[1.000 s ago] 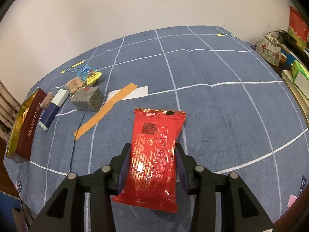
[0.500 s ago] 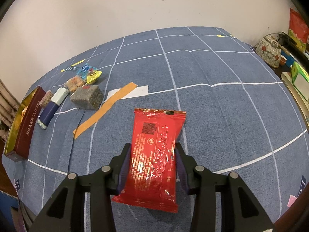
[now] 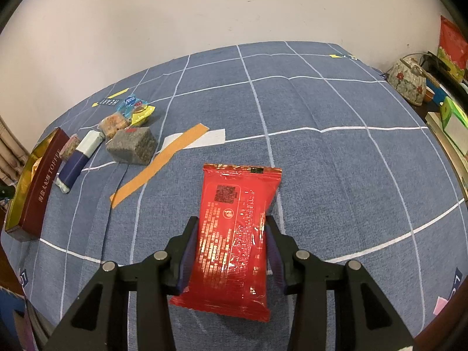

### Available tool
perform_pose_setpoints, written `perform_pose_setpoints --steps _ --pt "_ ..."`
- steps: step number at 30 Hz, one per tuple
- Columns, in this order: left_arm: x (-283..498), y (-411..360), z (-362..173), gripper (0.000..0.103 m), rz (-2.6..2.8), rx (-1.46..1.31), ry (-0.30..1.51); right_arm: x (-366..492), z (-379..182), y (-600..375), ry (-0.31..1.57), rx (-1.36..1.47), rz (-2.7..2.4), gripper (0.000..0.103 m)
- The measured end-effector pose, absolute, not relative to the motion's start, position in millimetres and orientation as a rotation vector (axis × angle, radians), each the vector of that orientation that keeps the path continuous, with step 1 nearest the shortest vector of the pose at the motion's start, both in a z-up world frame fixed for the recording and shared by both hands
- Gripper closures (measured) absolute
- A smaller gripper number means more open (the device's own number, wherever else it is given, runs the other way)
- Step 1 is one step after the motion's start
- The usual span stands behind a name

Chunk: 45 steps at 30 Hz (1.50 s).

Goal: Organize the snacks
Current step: 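Carry the candy packet into the tin with the left gripper and release it, then carry the red snack over the tin with the right gripper and release it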

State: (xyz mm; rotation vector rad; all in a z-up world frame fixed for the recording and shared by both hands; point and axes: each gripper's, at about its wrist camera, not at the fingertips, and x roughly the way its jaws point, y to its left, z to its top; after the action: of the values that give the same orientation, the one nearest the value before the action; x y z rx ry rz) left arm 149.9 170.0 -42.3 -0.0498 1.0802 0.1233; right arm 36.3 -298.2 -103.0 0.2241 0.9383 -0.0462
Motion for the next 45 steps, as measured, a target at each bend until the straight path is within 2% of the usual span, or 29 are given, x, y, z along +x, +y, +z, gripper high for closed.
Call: perform_pose_setpoints --steps 22,24,29,32,35,45 --pt "171 183 -56 0.078 0.181 0.002 1.103 38 -103 -298 0.941 0.209 -0.044 0.059" --pt "168 183 -54 0.075 0.182 -0.006 1.102 38 -103 -298 0.942 0.211 -0.044 0.059" --pt "152 176 -41 0.048 0.200 0.018 1.067 38 -103 -299 0.941 0.216 -0.044 0.059" --pt "138 174 -30 0.038 0.226 0.028 1.042 38 -102 -300 0.943 0.229 -0.043 0.059" --pt "122 176 -19 0.034 0.235 -0.012 1.024 38 -102 -302 0.948 0.257 -0.038 0.059" --pt "62 199 -1 0.033 0.320 -0.115 0.977 33 -87 -291 0.939 0.292 0.009 0.059"
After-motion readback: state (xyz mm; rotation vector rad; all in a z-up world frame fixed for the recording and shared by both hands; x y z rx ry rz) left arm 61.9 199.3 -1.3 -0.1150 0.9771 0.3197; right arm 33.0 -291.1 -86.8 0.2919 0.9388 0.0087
